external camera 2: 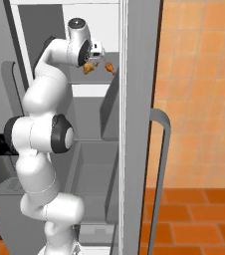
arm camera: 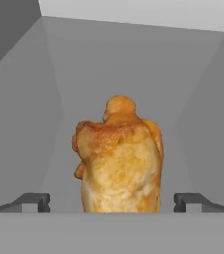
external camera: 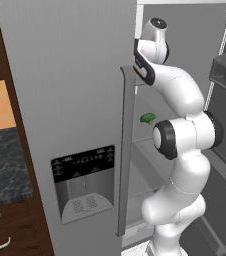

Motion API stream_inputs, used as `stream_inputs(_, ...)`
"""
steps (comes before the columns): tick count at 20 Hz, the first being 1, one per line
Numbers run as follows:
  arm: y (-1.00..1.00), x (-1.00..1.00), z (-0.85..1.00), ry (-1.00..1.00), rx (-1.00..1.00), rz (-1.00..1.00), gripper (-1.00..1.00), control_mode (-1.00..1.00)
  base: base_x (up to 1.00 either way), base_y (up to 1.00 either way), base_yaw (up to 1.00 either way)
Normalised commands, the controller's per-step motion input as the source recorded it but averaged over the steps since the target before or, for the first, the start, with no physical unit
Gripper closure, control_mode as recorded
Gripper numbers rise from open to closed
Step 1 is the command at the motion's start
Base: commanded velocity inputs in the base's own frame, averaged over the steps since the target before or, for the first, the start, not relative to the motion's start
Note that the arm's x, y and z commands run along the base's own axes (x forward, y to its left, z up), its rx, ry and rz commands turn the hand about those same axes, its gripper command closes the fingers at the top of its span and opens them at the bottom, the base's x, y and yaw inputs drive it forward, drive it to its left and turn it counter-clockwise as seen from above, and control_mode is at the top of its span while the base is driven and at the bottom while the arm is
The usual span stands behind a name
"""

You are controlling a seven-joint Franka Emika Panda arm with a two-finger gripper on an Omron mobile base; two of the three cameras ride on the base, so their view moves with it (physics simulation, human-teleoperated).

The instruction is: Place one broccoli and one chicken drumstick in each tupperware on the nearby counter, to pack two identical lunches.

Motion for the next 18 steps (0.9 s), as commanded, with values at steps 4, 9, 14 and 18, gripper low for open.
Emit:
stream_inputs(4, 0.0, 0.03, -0.52, -0.04, 0.0, -0.08, -1.0, -1.0, 0.0, 0.0, 0.0)
stream_inputs(9, 0.0, 0.0, -0.22, -0.01, 0.0, -0.05, -1.0, -1.0, 0.0, 0.0, 0.0)
stream_inputs(14, 0.0, 0.0, -0.15, 0.0, 0.0, -0.03, -1.0, -1.0, 0.0, 0.0, 0.0)
stream_inputs(18, 0.0, 0.0, -0.06, 0.0, 0.0, -0.03, 1.0, -1.0, 0.0, 0.0, 0.0)
